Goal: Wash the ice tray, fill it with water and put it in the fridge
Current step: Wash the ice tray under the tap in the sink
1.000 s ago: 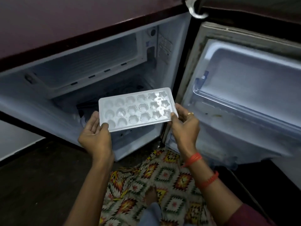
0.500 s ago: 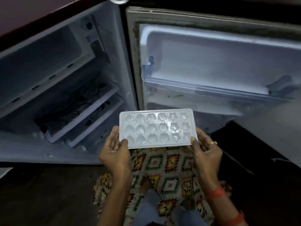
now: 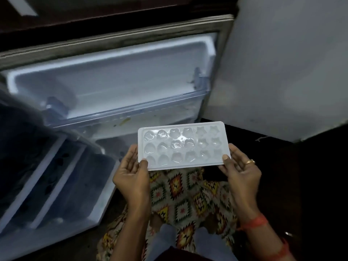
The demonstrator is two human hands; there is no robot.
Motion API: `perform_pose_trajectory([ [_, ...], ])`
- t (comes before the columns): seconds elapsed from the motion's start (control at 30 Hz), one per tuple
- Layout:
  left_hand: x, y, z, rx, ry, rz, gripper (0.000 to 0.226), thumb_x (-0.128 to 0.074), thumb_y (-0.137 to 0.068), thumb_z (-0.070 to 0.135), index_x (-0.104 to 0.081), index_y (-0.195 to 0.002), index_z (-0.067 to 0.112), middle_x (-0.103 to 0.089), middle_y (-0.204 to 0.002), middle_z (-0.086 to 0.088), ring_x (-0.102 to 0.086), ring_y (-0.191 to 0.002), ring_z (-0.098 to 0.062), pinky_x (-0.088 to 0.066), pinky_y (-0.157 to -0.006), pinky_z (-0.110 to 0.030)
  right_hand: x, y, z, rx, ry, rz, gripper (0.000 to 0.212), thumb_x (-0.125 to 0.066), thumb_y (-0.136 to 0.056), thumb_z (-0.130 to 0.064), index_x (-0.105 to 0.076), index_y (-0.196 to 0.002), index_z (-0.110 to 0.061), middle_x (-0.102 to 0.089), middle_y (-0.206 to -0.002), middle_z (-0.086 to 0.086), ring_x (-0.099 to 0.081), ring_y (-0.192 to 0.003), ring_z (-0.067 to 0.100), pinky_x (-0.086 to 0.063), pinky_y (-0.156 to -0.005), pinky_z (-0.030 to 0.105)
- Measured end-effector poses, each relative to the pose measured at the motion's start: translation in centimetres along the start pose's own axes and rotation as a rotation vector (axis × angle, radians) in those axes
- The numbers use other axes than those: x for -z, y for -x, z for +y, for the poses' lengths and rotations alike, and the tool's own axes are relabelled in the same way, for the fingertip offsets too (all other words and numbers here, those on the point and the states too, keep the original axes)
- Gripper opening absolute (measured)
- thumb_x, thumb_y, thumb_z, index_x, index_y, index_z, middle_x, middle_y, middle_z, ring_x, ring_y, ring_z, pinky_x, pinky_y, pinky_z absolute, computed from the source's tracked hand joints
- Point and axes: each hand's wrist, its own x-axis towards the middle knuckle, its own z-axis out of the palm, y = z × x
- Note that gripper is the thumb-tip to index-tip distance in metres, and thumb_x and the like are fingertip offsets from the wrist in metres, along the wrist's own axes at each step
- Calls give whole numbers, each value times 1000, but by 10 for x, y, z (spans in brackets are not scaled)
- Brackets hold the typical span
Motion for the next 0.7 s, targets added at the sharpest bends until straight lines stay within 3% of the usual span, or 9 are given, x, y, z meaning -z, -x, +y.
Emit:
perform_pose_trajectory([
  [0.1, -37, 24, -5, -13, -23, -80, 49, -67, -85, -14, -63, -131, 2, -72, -114, -2, -72, -102, -7, -59, -88, -25, 36, -17, -12, -1, -60, 66, 35, -67, -93, 1, -66, -126, -10, -73, -112, -1, -73, -103, 11, -60, -76, 21],
  [0.4, -157, 121, -30, -9, -61, -336, 49, -63, -89, -14, -61, -134, 3, -71, -113, 3, -71, -98, 1, -57, -81, -14, 175, -69, -45, 51, -178, 285, 30, -67, -94, -1, -68, -120, -15, -74, -114, 2, -73, -104, 12, -60, -76, 23],
  [0.7, -267, 226, -64, 6, -129, -608, 46, -65, -87, -15, -64, -128, 4, -72, -110, 5, -72, -103, -6, -58, -89, -23, 318, -99, -75, 93, -239, 532, 31, -67, -93, 0, -68, -122, -11, -75, -110, -3, -74, -102, 10, -61, -74, 22],
])
